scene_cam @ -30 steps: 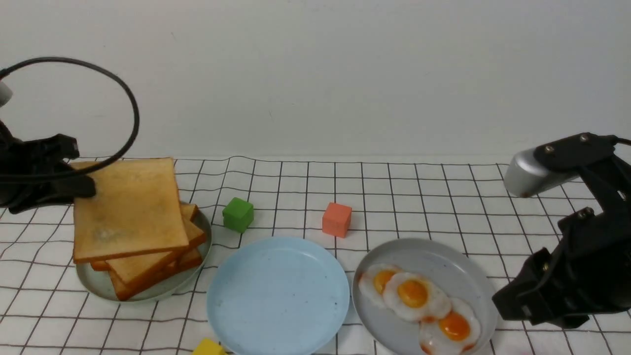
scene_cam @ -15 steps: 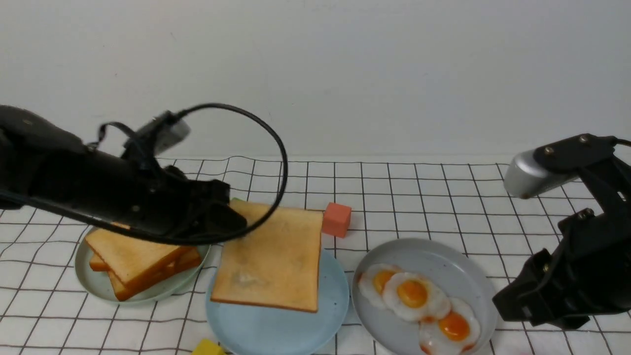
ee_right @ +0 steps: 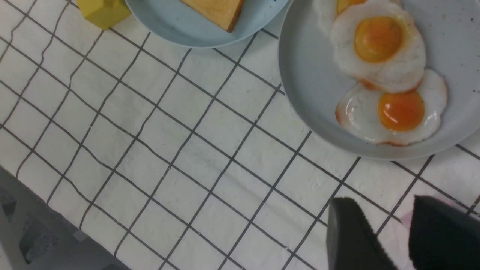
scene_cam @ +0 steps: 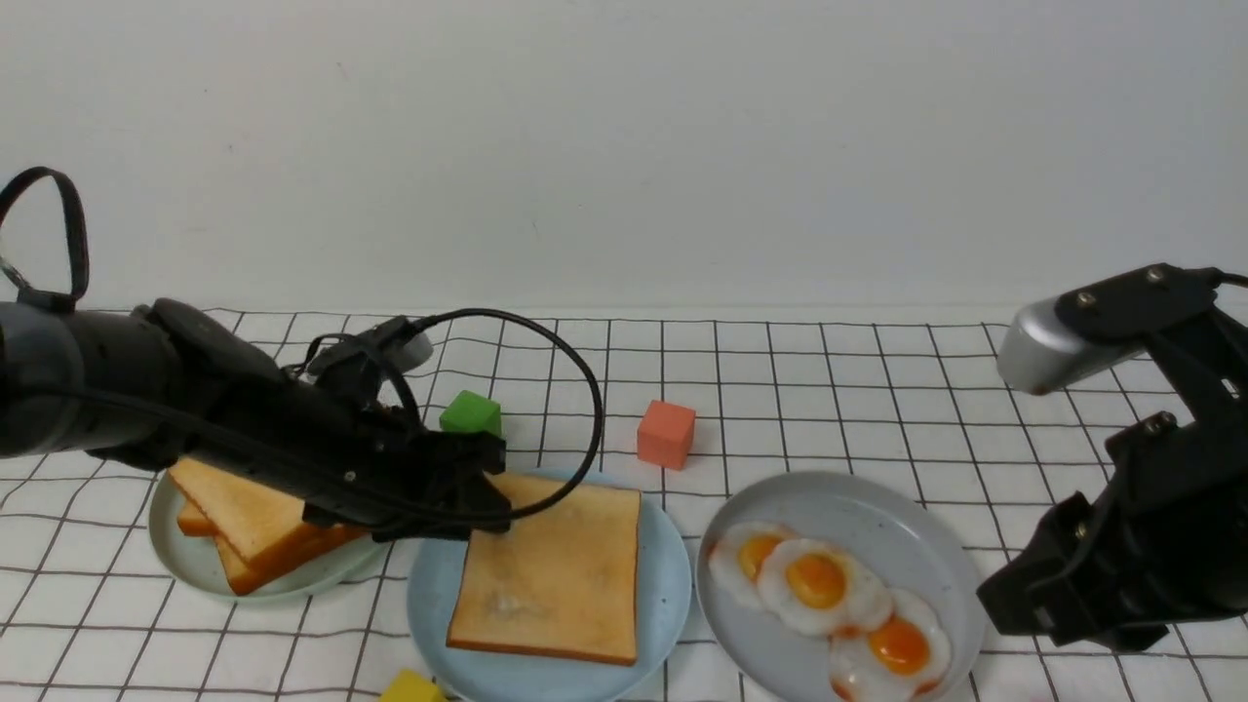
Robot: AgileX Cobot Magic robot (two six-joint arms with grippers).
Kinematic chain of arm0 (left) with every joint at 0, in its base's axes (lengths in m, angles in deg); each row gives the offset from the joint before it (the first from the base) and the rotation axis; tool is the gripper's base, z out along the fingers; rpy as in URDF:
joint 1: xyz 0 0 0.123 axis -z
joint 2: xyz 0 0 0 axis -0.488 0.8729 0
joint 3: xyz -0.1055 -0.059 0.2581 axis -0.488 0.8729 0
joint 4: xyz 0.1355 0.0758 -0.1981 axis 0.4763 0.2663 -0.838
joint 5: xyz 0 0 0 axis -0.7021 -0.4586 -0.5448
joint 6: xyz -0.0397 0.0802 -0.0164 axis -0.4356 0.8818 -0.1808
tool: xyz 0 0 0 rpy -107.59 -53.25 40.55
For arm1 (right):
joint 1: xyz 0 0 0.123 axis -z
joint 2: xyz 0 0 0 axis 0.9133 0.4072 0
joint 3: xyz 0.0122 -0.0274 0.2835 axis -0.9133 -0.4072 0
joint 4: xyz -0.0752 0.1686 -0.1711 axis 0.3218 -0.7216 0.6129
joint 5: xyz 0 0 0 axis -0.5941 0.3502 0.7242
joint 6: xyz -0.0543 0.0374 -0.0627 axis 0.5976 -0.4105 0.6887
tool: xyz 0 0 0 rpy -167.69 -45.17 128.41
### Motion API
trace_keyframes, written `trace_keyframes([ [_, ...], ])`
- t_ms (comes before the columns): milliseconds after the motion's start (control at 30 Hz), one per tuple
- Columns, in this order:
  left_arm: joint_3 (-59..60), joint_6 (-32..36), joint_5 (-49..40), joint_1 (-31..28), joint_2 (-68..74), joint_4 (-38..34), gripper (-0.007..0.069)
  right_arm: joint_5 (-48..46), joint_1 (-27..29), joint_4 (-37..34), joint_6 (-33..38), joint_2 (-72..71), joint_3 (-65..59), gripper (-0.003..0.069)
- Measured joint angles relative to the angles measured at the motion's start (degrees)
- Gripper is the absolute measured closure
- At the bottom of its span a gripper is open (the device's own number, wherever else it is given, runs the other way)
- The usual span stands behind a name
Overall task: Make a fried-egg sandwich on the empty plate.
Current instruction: Use the left arm to put a slice of bread into the empty plate in the middle, then use the right arm to grab a fried egg
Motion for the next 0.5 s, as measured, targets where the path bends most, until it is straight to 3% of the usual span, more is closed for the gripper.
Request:
trace_keyframes([
  [67, -0.16, -0.92, -0.06, 0.0, -0.61, 1.24, 0.0328, 0.12, 0.0, 0.45, 0.0, 0.0, 0.0, 0.0367],
  [100, -0.71, -3.04, -0.19, 0.0, -2.19, 4.58, 0.0251, 0.51, 0.0, 2.13, 0.0, 0.0, 0.0, 0.0344],
  [200, -2.56, -7.88, -1.28, 0.0, -5.49, 11.52, 0.012, 1.72, 0.0, 5.4, 0.0, 0.28, 0.52, 0.0303],
  [300, -5.82, -13.7, -4.75, 0.0, -9.57, 19.99, 0.0046, 2.01, 0.0, 7.88, 0.0, 2.04, 2.98, 0.0284],
  [400, -9.76, -16.4, -11.19, 0.18, -14.38, 25.0, 0.0041, 1.5, 0.0, 8.48, 0.98, 6.2, 6.72, 0.0281],
  [500, -10.57, -15.4, -16.86, 2.4, -20.97, 25.37, 0.0105, 0.93, 0.0, 8.78, 5.61, 11.71, 10.39, 0.0281],
])
